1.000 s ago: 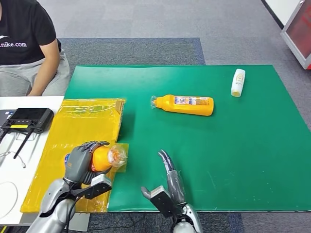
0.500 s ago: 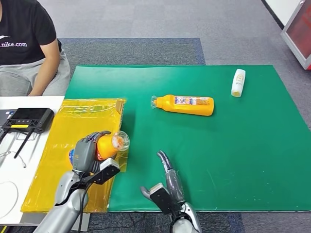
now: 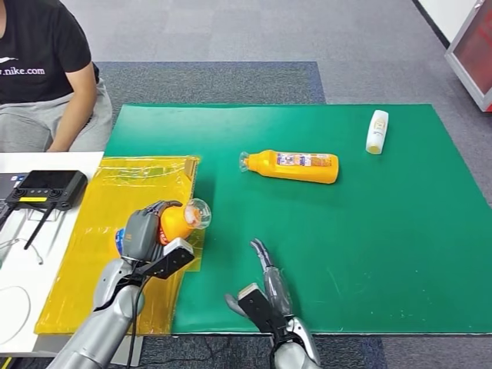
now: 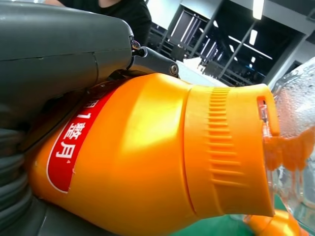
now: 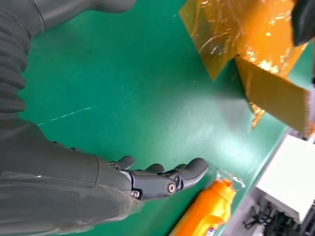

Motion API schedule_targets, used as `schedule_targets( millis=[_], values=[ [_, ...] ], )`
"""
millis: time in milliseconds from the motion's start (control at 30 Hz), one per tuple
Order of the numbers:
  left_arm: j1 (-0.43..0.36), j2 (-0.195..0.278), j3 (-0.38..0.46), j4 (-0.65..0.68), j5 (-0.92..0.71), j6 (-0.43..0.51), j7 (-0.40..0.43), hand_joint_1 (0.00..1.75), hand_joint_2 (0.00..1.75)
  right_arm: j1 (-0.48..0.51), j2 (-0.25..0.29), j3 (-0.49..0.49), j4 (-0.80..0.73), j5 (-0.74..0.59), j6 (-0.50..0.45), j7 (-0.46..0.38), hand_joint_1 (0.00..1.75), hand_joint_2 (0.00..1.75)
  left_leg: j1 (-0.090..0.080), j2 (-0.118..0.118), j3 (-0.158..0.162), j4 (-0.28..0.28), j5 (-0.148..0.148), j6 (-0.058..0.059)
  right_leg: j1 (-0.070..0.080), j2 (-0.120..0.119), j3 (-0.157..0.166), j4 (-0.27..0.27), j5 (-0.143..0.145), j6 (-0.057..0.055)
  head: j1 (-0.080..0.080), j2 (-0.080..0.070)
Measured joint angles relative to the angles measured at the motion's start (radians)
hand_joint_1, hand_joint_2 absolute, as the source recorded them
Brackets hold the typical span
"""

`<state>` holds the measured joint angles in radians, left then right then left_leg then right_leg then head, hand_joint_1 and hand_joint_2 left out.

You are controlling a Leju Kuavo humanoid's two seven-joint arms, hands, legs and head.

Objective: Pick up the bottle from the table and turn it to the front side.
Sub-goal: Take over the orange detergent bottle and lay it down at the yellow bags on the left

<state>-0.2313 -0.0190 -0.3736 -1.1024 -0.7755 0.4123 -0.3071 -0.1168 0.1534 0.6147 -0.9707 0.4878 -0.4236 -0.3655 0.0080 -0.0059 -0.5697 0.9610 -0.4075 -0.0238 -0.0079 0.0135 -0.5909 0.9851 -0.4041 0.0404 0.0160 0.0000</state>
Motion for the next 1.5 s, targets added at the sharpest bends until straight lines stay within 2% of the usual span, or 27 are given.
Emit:
schedule_targets(
  millis=[233, 267, 333, 400, 500, 567, 600, 667, 733, 933, 1500],
  values=[
    [-0.007, 0.008, -0.005, 0.008, -0.009, -0.049, 0.002, 1.22, 1.75, 0.006, 0.002, -0.026, 0.006, -0.005, 0.025, 0.043, 0.0, 1.75, 0.0, -0.001, 0.002, 0.0, 0.001, 0.0, 0.0, -0.001, 0.002, 0.0, 0.001, 0.0, 0.0, 0.0],
    [-0.008, 0.01, -0.006, 0.008, -0.01, -0.055, 0.004, 1.12, 1.75, 0.007, 0.002, -0.028, 0.007, -0.005, 0.028, 0.048, 0.0, 1.75, 0.0, -0.001, 0.002, 0.0, 0.001, 0.0, 0.0, -0.001, 0.003, 0.0, 0.001, 0.0, 0.0, 0.0],
    [-0.009, 0.012, -0.01, 0.01, -0.013, -0.061, 0.008, 0.8, 1.75, 0.009, 0.002, -0.033, 0.007, -0.004, 0.032, 0.058, 0.0, 1.75, 0.0, -0.001, 0.003, 0.0, 0.001, 0.0, 0.0, -0.001, 0.004, 0.0, 0.001, 0.0, 0.0, 0.0],
    [-0.009, 0.014, -0.014, 0.012, -0.017, -0.063, 0.011, 0.62, 1.75, 0.01, 0.002, -0.037, 0.007, -0.001, 0.037, 0.069, 0.0, 1.75, 0.0, -0.001, 0.004, 0.0, 0.001, 0.0, 0.0, -0.001, 0.004, 0.0, 0.001, 0.0, 0.0, 0.0],
    [-0.008, 0.016, -0.02, 0.015, -0.023, -0.063, 0.014, 0.64, 1.75, 0.011, 0.002, -0.041, 0.008, 0.005, 0.041, 0.078, 0.0, 1.75, 0.0, -0.001, 0.004, 0.0, 0.001, 0.0, 0.0, -0.001, 0.005, 0.0, 0.001, 0.0, 0.0, 0.0],
    [-0.007, 0.016, -0.021, 0.017, -0.027, -0.061, 0.015, 0.58, 1.75, 0.012, 0.002, -0.042, 0.009, 0.007, 0.043, 0.079, 0.0, 1.75, 0.0, -0.001, 0.005, 0.0, 0.001, 0.0, 0.0, 0.0, 0.005, 0.0, 0.001, 0.0, 0.0, 0.0],
    [-0.007, 0.016, -0.022, 0.019, -0.028, -0.059, 0.015, 0.48, 1.75, 0.012, 0.002, -0.043, 0.009, 0.008, 0.044, 0.079, 0.0, 1.75, 0.0, -0.001, 0.005, 0.0, 0.001, 0.0, 0.0, 0.0, 0.005, 0.0, 0.001, 0.0, 0.0, 0.0],
    [-0.007, 0.016, -0.023, 0.021, -0.028, -0.056, 0.017, 0.18, 1.75, 0.012, 0.003, -0.046, 0.011, 0.01, 0.045, 0.074, 0.0, 1.75, 0.0, -0.001, 0.005, 0.0, 0.001, -0.001, 0.0, 0.0, 0.005, 0.0, 0.001, 0.0, 0.0, 0.0],
    [-0.003, 0.015, -0.024, 0.026, -0.024, -0.056, 0.019, 0.01, 1.75, 0.012, 0.003, -0.048, 0.012, 0.026, 0.036, 0.064, 0.0, 1.75, 0.0, -0.001, 0.005, 0.0, 0.001, -0.001, 0.0, 0.0, 0.004, 0.0, 0.001, 0.0, 0.0, 0.0],
    [0.035, 0.01, -0.025, 0.049, -0.02, -0.052, 0.025, 0.0, 1.75, 0.015, 0.003, -0.046, 0.017, 0.113, -0.028, 0.035, 0.0, 1.75, 0.0, 0.0, -0.001, 0.0, 0.002, -0.001, 0.0, 0.0, -0.001, 0.0, 0.002, -0.001, 0.0, 0.0],
    [0.081, 0.006, -0.024, 0.039, -0.043, -0.017, 0.013, 0.0, 1.75, 0.033, 0.003, -0.047, 0.019, 0.092, -0.049, 0.018, 0.0, 1.75, 0.0, 0.0, -0.006, 0.0, 0.002, -0.001, 0.0, 0.0, -0.007, 0.0, 0.002, 0.0, 0.0, 0.0]
  ],
)
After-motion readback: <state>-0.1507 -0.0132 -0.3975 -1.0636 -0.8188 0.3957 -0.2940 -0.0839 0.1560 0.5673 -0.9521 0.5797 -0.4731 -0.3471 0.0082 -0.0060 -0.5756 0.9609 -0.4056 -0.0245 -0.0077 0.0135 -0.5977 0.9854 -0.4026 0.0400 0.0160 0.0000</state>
